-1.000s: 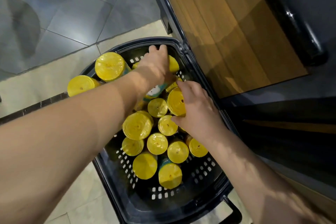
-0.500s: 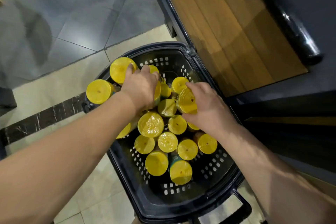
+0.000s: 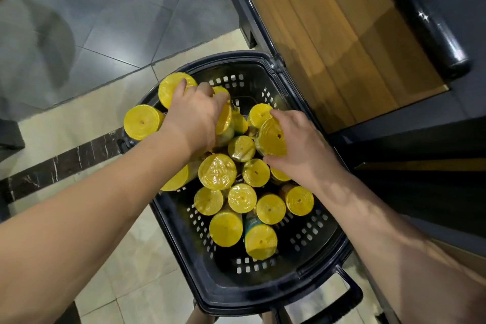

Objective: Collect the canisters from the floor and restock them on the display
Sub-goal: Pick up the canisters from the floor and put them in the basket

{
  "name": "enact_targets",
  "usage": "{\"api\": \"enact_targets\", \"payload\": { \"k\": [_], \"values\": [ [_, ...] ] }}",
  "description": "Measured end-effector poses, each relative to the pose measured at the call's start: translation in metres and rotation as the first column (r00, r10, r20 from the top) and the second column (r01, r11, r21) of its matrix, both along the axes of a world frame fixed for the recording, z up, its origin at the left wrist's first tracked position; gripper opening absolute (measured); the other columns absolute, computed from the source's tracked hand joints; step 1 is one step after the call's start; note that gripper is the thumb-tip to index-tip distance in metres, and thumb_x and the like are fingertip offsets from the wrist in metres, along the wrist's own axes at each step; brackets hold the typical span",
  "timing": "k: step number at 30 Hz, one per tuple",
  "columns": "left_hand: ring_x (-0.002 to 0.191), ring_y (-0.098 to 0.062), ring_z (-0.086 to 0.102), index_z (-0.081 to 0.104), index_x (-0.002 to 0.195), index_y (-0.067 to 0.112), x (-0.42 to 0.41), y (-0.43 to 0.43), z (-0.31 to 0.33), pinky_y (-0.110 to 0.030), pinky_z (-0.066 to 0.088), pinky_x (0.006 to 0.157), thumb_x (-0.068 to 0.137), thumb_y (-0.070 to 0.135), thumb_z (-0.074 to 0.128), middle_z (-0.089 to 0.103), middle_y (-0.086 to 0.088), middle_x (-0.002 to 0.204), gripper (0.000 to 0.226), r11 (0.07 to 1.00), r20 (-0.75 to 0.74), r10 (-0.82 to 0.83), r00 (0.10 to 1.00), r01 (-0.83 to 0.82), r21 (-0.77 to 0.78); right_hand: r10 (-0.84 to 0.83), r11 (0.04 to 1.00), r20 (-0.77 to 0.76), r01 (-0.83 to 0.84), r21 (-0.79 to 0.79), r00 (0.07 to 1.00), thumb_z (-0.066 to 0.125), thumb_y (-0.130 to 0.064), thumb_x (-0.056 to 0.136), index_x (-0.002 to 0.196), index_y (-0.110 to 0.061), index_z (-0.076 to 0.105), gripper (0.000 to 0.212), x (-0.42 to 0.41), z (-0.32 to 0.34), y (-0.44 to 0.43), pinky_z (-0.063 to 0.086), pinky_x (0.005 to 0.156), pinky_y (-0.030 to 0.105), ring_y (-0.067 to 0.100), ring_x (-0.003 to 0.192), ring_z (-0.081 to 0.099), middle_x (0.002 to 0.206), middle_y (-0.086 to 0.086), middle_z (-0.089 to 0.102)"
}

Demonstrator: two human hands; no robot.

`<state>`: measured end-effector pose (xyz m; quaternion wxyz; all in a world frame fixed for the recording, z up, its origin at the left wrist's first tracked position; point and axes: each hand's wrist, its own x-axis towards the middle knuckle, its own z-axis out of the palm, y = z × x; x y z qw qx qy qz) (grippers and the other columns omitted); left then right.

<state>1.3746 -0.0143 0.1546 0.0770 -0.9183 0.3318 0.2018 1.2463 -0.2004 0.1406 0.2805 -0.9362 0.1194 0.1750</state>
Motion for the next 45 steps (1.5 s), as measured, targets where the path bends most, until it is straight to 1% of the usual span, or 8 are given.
{"api": "enact_targets", "payload": {
  "k": [3, 8, 15, 18, 22, 30, 37, 45],
  "values": [
    [0.132, -0.037, 0.044, 0.039, 0.151, 0.021, 0.01, -0.007, 0.003, -0.052, 0.019, 0.12, 0.077, 0.053, 0.078, 0.047, -0.017, 0.141, 0.089, 0.995, 0.05, 0.016, 0.999, -0.011, -0.097, -0.001, 1.0, -0.003, 0.001, 0.01, 1.0, 0.082, -0.038, 0.081, 0.153, -0.029, 0.03, 0.089, 0.001, 0.001, 0.0, 0.041, 0.108, 0.044, 0.025, 0.134, 0.043, 0.149, -0.001, 0.035],
    [0.122, -0.042, 0.048, 0.046, 0.142, 0.015, 0.034, -0.028, 0.001, -0.049, 0.028, 0.112, 0.075, 0.041, 0.082, 0.049, -0.02, 0.13, 0.08, 0.989, 0.088, 0.093, 0.992, -0.082, -0.123, 0.017, 1.0, 0.044, -0.017, -0.002, 0.999, 0.083, -0.038, 0.08, 0.153, -0.026, 0.033, 0.09, 0.0, -0.002, -0.001, 0.042, 0.106, 0.047, 0.028, 0.133, 0.044, 0.147, 0.003, 0.038],
    [0.12, -0.039, 0.049, 0.045, 0.14, 0.02, 0.06, -0.045, -0.009, -0.05, 0.038, 0.104, 0.074, 0.041, 0.083, 0.045, -0.017, 0.126, 0.079, 0.985, 0.055, 0.171, 0.984, -0.172, 0.015, 0.029, 1.0, 0.085, -0.028, -0.013, 0.996, 0.083, -0.04, 0.079, 0.154, -0.027, 0.033, 0.091, -0.002, -0.009, -0.005, 0.042, 0.108, 0.048, 0.027, 0.134, 0.044, 0.147, 0.001, 0.038],
    [0.119, -0.038, 0.05, 0.045, 0.139, 0.022, 0.064, -0.045, -0.007, -0.05, 0.04, 0.101, 0.078, 0.029, 0.079, 0.045, -0.016, 0.126, 0.07, 0.98, 0.066, 0.183, 0.981, -0.187, 0.066, 0.022, 1.0, 0.074, -0.022, -0.006, 0.997, 0.083, -0.04, 0.079, 0.154, -0.029, 0.032, 0.091, -0.003, -0.007, -0.005, 0.041, 0.109, 0.047, 0.025, 0.136, 0.043, 0.149, -0.001, 0.037],
    [0.12, -0.039, 0.048, 0.044, 0.143, 0.021, 0.06, -0.037, -0.011, -0.05, 0.04, 0.099, 0.079, 0.024, 0.078, 0.046, -0.017, 0.128, 0.073, 0.987, 0.093, 0.155, 0.984, -0.159, 0.036, 0.041, 0.999, 0.059, -0.04, -0.021, 0.997, 0.082, -0.041, 0.081, 0.155, -0.029, 0.03, 0.091, 0.0, -0.005, -0.006, 0.04, 0.11, 0.044, 0.024, 0.137, 0.042, 0.15, -0.001, 0.035],
    [0.135, -0.045, 0.037, 0.026, 0.154, 0.022, 0.059, -0.031, -0.007, -0.058, 0.023, 0.116, 0.075, 0.034, 0.085, 0.035, -0.021, 0.147, 0.099, 0.98, 0.013, 0.2, 0.98, -0.2, -0.02, 0.061, 0.998, -0.003, -0.061, -0.021, 0.998, 0.082, -0.042, 0.08, 0.157, -0.028, 0.025, 0.097, 0.003, -0.003, -0.006, 0.037, 0.113, 0.045, 0.026, 0.14, 0.037, 0.153, 0.002, 0.032],
    [0.135, -0.04, 0.038, 0.032, 0.154, 0.024, 0.039, -0.018, 0.051, -0.05, 0.033, 0.111, 0.076, 0.048, 0.081, 0.036, -0.018, 0.148, 0.095, 0.983, 0.009, 0.176, 0.984, -0.175, -0.062, 0.002, 1.0, 0.026, -0.003, 0.026, 1.0, 0.078, -0.051, 0.082, 0.158, -0.026, 0.026, 0.095, 0.015, 0.048, -0.01, 0.035, 0.112, 0.039, 0.022, 0.139, 0.037, 0.153, -0.001, 0.033],
    [0.143, -0.035, 0.029, 0.051, 0.143, 0.023, -0.012, -0.021, 0.197, -0.058, 0.015, 0.121, 0.077, 0.04, 0.081, 0.038, -0.013, 0.151, 0.075, 0.982, 0.128, 0.004, 0.992, 0.021, -0.189, 0.062, 0.985, 0.168, -0.033, -0.167, 0.984, 0.074, -0.04, 0.084, 0.138, -0.027, 0.048, 0.062, 0.016, 0.195, -0.023, 0.038, 0.108, 0.041, 0.024, 0.135, 0.037, 0.138, -0.003, 0.045]
  ]
}}
